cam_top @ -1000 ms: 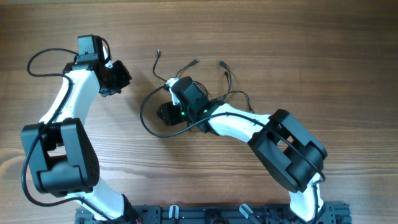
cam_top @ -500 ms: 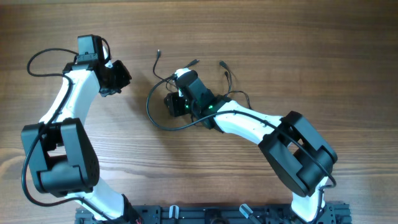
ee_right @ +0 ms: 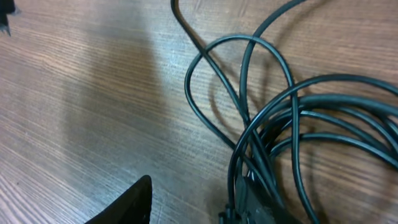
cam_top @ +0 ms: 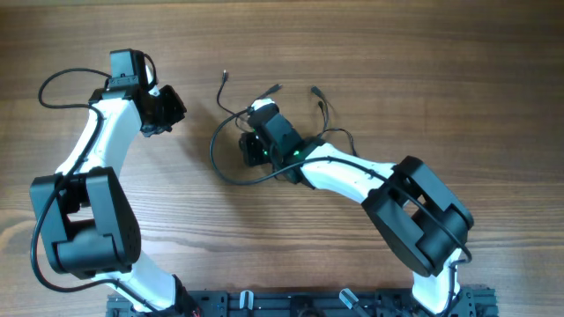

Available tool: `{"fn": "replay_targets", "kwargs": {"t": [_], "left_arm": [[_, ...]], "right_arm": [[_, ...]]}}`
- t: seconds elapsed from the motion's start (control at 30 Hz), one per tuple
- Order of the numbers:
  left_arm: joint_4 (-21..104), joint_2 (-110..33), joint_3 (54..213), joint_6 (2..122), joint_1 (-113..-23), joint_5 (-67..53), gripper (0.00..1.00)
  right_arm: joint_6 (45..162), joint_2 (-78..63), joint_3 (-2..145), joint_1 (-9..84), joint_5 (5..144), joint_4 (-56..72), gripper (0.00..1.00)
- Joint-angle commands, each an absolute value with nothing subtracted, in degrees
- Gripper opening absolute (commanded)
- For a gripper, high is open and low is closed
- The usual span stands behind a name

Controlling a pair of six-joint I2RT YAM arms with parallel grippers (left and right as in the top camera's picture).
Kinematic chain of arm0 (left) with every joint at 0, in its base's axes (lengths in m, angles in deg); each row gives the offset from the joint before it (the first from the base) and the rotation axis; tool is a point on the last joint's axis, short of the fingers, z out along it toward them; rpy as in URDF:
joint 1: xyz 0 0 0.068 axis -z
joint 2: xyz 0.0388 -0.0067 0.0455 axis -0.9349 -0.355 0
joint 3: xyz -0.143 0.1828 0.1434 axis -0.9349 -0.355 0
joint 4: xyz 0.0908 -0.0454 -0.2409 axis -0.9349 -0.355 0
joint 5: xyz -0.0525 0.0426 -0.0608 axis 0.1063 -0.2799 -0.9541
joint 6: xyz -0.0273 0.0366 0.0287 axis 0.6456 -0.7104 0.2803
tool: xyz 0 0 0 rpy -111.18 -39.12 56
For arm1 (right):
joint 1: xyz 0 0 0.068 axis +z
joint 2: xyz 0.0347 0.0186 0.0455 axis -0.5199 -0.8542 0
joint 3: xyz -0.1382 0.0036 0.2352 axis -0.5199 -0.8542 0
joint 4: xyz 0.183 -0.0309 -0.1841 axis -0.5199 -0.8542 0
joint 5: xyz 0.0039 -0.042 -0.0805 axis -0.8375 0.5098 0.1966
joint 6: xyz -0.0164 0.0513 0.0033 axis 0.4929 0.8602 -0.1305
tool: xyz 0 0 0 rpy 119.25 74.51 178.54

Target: Untangle cables

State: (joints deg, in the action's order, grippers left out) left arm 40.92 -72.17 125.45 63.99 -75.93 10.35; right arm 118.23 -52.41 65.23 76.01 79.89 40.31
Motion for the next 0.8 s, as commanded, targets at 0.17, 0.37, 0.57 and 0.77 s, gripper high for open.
{"fn": "replay_targets", "kwargs": {"t": [0.17, 0.37, 0.57, 0.77], "left_arm": [[41.07, -72.45, 125.82, 64.31, -76.01, 10.11, 0.23], [41.09, -72.45, 125.82, 64.31, -76.01, 10.11, 0.23], [41.07, -72.45, 125.82, 64.31, -76.01, 10.11, 0.23], [41.07, -72.43, 125.82, 64.31, -76.01, 10.11, 0.23]], "right_arm": [[121.23, -56.17, 65.56, 76.49, 80.24, 38.65, 0.44], [122.43, -57.83, 65.56, 76.49, 78.95, 39.79, 0.45], [121.67, -58.62, 65.56, 76.49, 79.08, 43.75, 0.45], [121.56, -62.42, 65.58, 76.47, 81.44, 47.05, 0.46]]}}
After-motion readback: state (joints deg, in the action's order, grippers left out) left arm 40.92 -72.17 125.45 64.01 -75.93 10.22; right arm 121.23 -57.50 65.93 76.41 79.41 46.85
